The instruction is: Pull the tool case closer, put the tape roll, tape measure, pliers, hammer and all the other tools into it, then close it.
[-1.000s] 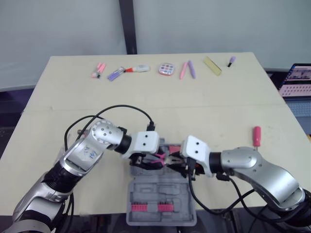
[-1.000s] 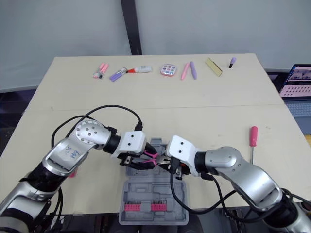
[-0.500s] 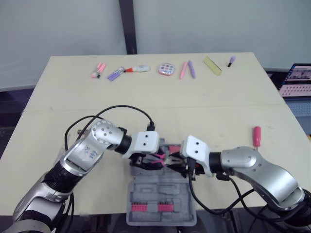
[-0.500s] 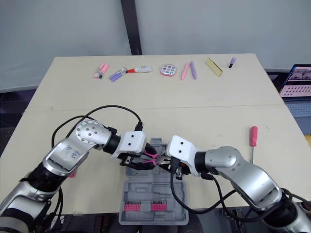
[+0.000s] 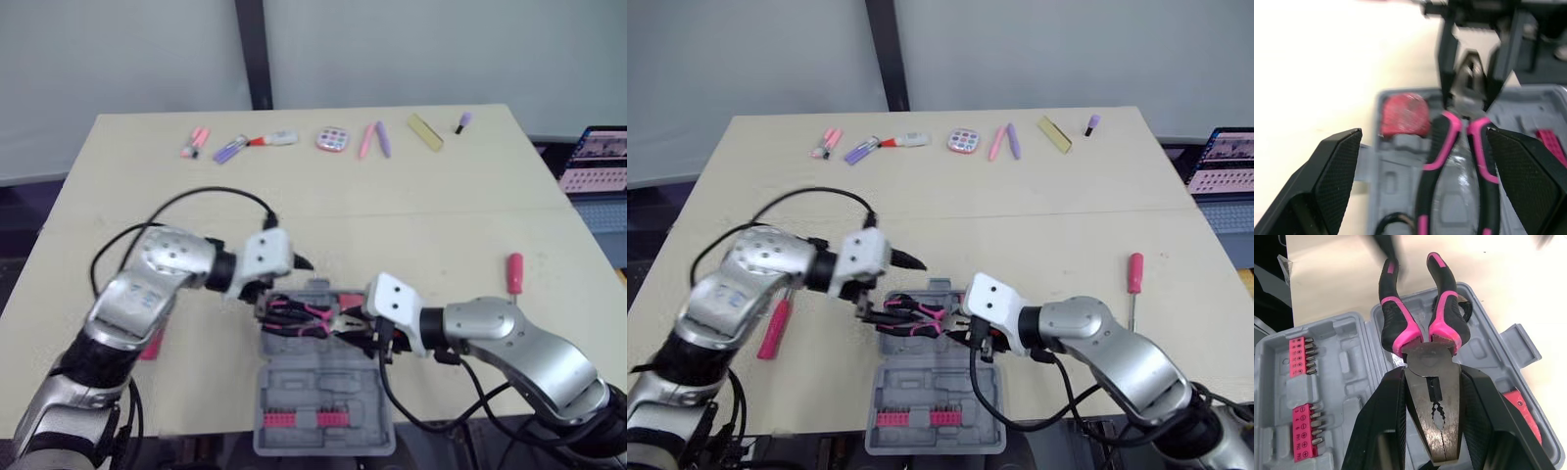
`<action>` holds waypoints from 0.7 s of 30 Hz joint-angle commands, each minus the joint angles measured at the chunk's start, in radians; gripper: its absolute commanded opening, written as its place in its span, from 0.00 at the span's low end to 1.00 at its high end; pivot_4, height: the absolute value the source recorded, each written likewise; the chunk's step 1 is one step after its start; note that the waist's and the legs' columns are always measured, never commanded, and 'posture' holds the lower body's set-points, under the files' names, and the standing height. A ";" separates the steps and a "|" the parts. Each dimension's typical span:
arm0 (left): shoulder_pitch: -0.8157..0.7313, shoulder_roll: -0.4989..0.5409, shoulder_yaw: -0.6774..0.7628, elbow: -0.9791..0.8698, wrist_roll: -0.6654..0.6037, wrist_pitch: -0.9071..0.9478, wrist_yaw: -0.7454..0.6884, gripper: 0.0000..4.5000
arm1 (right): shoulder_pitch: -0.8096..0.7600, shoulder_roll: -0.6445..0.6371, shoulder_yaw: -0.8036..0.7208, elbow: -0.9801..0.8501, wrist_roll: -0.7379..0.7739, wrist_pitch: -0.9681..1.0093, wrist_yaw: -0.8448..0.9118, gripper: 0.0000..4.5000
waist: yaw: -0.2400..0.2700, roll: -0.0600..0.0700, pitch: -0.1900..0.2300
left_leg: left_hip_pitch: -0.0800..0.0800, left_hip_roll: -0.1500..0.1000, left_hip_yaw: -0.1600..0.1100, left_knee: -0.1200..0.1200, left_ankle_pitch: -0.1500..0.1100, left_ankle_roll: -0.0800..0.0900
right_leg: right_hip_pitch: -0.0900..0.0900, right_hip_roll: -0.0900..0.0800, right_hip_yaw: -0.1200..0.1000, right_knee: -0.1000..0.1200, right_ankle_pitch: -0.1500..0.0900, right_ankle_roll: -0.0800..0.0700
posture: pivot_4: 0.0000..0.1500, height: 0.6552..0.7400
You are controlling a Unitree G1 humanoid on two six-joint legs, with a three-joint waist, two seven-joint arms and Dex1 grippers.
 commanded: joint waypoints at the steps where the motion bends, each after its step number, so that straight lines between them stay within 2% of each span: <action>1: 0.091 0.001 0.189 -0.073 -0.172 0.043 0.005 0.97 | 0.025 -0.024 -0.050 -0.002 0.010 -0.063 0.043 0.22 | 0.000 0.000 0.000 | 0.000 0.000 0.000 0.000 0.000 0.000 | 0.000 0.000 0.000 0.000 0.000 0.000 | 1.00 1.00; 5: 0.223 -0.036 0.348 -0.083 -0.282 0.014 0.038 0.97 | 0.054 -0.060 -0.089 0.027 0.020 -0.123 0.098 0.22 | 0.003 0.000 0.000 | 0.000 0.000 0.000 0.001 0.000 0.000 | 0.000 -0.001 0.000 0.001 0.000 0.000 | 1.00 1.00; 9: 0.396 -0.032 0.428 -0.106 -0.311 -0.115 -0.041 0.97 | 0.073 -0.089 -0.117 0.062 0.017 -0.177 0.144 0.22 | 0.001 0.000 0.000 | 0.000 0.000 0.000 0.001 0.000 0.000 | 0.001 -0.001 0.000 0.000 0.000 0.000 | 1.00 1.00; 13: 0.591 -0.055 0.465 -0.097 -0.242 -0.332 -0.098 0.97 | 0.074 -0.105 -0.121 0.099 0.009 -0.217 0.180 0.22 | 0.001 0.000 -0.001 | 0.001 0.000 0.001 0.000 0.000 0.000 | 0.001 -0.001 0.000 -0.001 0.000 0.000 | 1.00 1.00; 21: 0.804 -0.067 0.522 -0.048 -0.215 -0.532 -0.125 0.97 | 0.041 -0.111 -0.112 0.179 -0.007 -0.277 0.245 0.22 | 0.003 0.000 -0.001 | 0.001 0.000 0.001 -0.001 0.000 0.000 | 0.001 -0.001 0.000 -0.005 0.000 -0.001 | 1.00 1.00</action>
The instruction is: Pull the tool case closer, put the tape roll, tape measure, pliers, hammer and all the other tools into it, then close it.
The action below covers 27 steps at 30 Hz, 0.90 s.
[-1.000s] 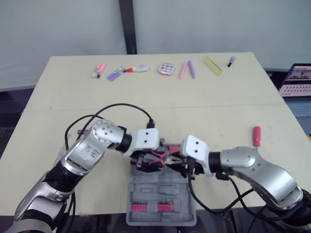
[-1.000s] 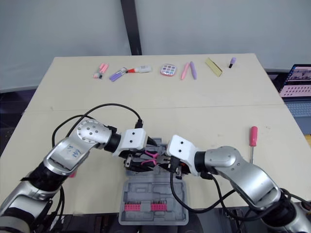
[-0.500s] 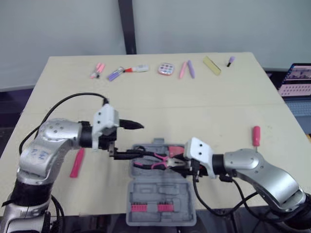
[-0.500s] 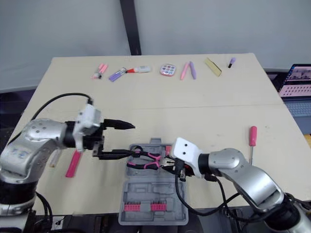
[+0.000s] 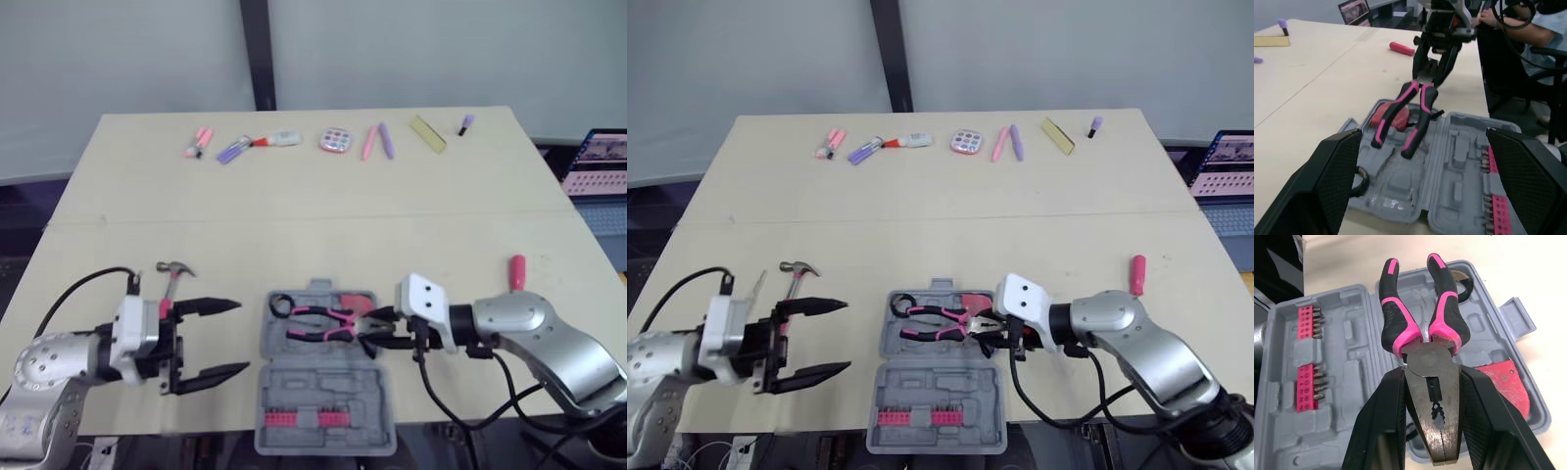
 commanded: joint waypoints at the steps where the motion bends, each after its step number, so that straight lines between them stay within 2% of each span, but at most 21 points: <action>1: 0.060 -0.002 0.043 0.021 0.016 -0.093 -0.012 0.97 | -0.021 -0.005 -0.020 0.005 0.001 -0.046 0.045 0.22 | -0.001 0.000 0.000 | 0.000 0.000 0.000 0.000 0.000 0.000 | 0.000 0.000 0.000 0.000 0.000 0.000 | 1.00 1.00; 8: 0.112 -0.010 0.082 0.095 -0.004 -0.188 -0.006 0.97 | -0.059 0.015 0.028 0.037 -0.018 -0.050 0.085 0.22 | -0.002 0.000 0.000 | 0.001 0.000 0.000 -0.001 0.000 0.000 | 0.000 0.000 0.000 0.000 0.000 0.000 | 1.00 1.00; 12: 0.143 -0.006 0.118 0.135 -0.017 -0.206 -0.004 0.97 | -0.113 0.054 0.111 0.071 -0.068 -0.019 0.079 0.22 | -0.004 0.000 0.000 | 0.001 0.000 0.000 -0.001 0.000 0.000 | 0.000 0.000 0.000 0.000 0.000 0.000 | 1.00 1.00; 20: 0.206 -0.025 0.125 0.153 -0.009 -0.233 0.009 0.97 | -0.170 0.132 0.200 0.131 -0.149 0.004 0.056 0.22 | -0.006 0.000 0.000 | 0.001 0.000 0.001 -0.002 0.000 0.000 | -0.001 0.000 0.000 0.000 0.000 -0.001 | 1.00 1.00; 27: 0.243 -0.041 0.112 0.125 -0.005 -0.235 0.039 0.97 | -0.178 0.176 0.220 0.167 -0.193 -0.007 0.056 0.22 | -0.005 0.000 0.000 | 0.001 0.000 0.001 -0.002 0.000 0.000 | -0.001 0.000 0.000 0.000 0.000 -0.001 | 1.00 1.00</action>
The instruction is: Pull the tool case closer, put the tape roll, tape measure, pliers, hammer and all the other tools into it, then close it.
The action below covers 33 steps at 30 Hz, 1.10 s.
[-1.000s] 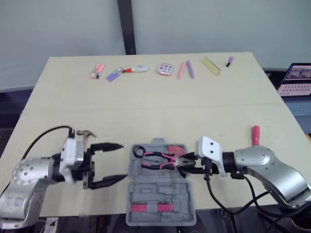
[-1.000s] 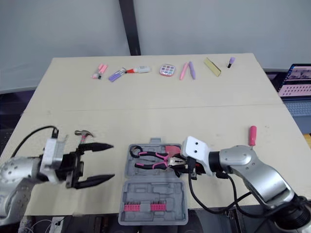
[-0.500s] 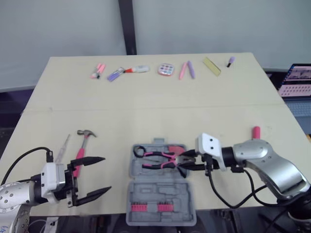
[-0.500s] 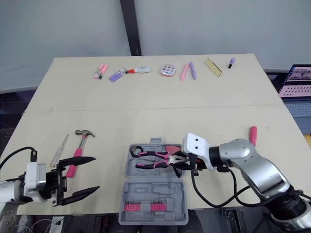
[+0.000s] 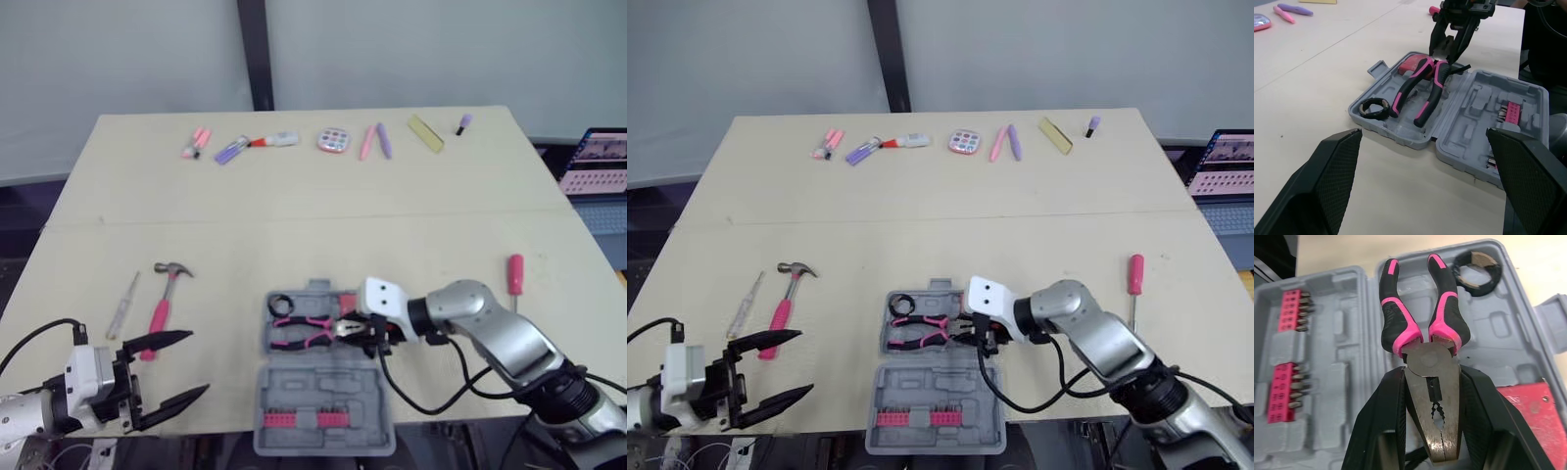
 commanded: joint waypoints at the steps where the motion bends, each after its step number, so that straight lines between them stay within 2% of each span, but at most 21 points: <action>1: 0.012 -0.008 0.000 -0.032 -0.005 -0.016 0.022 0.97 | -0.006 0.020 0.008 -0.011 -0.010 -0.016 0.001 0.22 | 0.000 0.000 0.000 | 0.000 0.000 0.000 0.000 0.000 0.000 | 0.000 0.000 0.000 0.000 0.000 0.000 | 1.00 1.00; 33: 0.051 0.004 -0.013 -0.090 -0.009 0.005 0.071 0.97 | 0.003 0.115 0.043 0.087 -0.062 -0.099 0.028 0.22 | -0.022 0.000 0.000 | 0.000 0.000 0.000 -0.002 0.000 0.000 | 0.000 0.000 0.000 0.000 0.000 -0.001 | 1.00 1.00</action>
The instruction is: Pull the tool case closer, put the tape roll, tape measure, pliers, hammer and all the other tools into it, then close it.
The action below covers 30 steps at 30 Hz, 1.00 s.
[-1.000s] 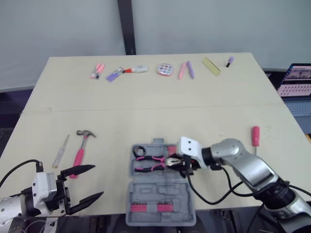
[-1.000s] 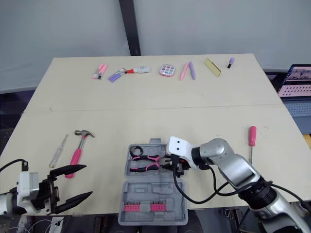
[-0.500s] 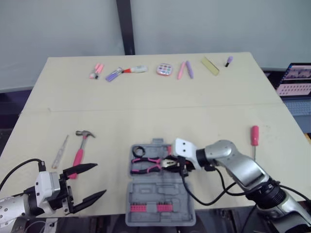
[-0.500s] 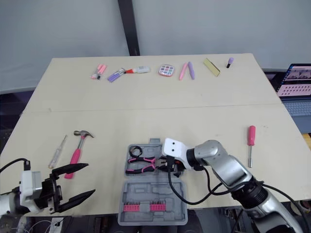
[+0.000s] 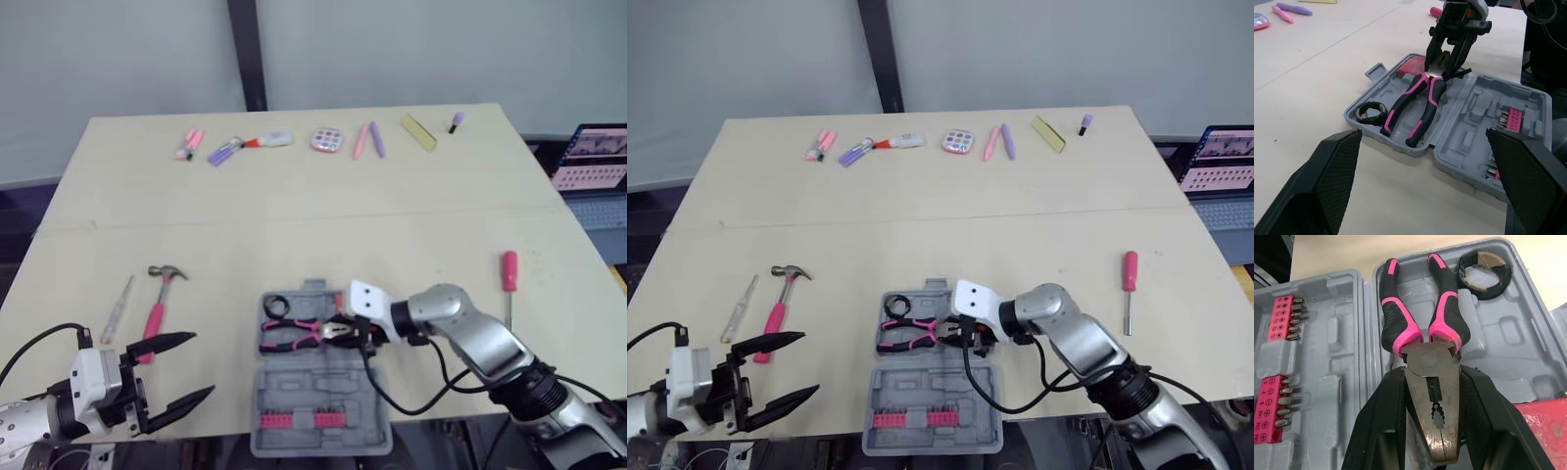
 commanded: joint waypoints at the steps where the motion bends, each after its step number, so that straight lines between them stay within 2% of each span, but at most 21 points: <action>1: 0.018 0.008 0.008 -0.032 -0.010 0.000 0.006 0.97 | 0.001 0.013 0.007 -0.012 -0.005 -0.041 0.013 0.22 | 0.000 0.000 0.000 | 0.000 0.000 0.000 0.000 0.000 0.000 | 0.000 0.000 0.000 0.000 0.000 0.000 | 1.00 1.00; 14: 0.012 0.014 0.009 -0.042 -0.010 0.012 0.011 0.97 | 0.007 0.029 0.011 0.022 -0.022 -0.073 0.019 0.22 | 0.000 0.000 0.000 | 0.000 0.000 0.000 0.000 0.000 0.000 | 0.000 0.000 0.000 0.000 0.000 0.000 | 1.00 1.00; 16: 0.009 0.014 0.008 -0.043 -0.010 0.014 0.013 1.00 | 0.007 0.029 0.011 0.022 -0.019 -0.070 0.024 0.45 | 0.000 0.000 0.000 | 0.000 0.000 0.000 0.000 0.000 0.000 | 0.000 0.000 0.000 0.000 0.000 0.000 | 1.00 1.00; 18: 0.007 0.014 0.007 -0.044 -0.010 0.015 0.014 1.00 | 0.008 0.030 0.004 0.016 -0.014 -0.067 0.023 0.62 | 0.000 0.000 0.000 | 0.000 0.000 0.000 0.000 0.000 0.000 | 0.000 0.000 0.000 0.000 0.000 0.000 | 1.00 1.00; 21: 0.003 0.015 0.005 -0.045 -0.009 0.017 0.016 1.00 | 0.007 0.022 -0.014 -0.017 0.006 -0.045 0.031 0.96 | 0.000 0.000 0.000 | 0.000 0.000 0.000 0.000 0.000 0.000 | 0.000 0.000 0.000 0.000 0.000 0.000 | 1.00 1.00; 30: -0.020 0.014 -0.015 -0.039 -0.004 0.020 0.025 1.00 | 0.011 0.005 -0.085 -0.094 0.081 -0.014 0.033 0.96 | 0.001 0.000 0.000 | 0.000 0.000 0.000 0.000 0.000 0.000 | 0.000 0.000 0.000 0.000 0.000 0.000 | 1.00 1.00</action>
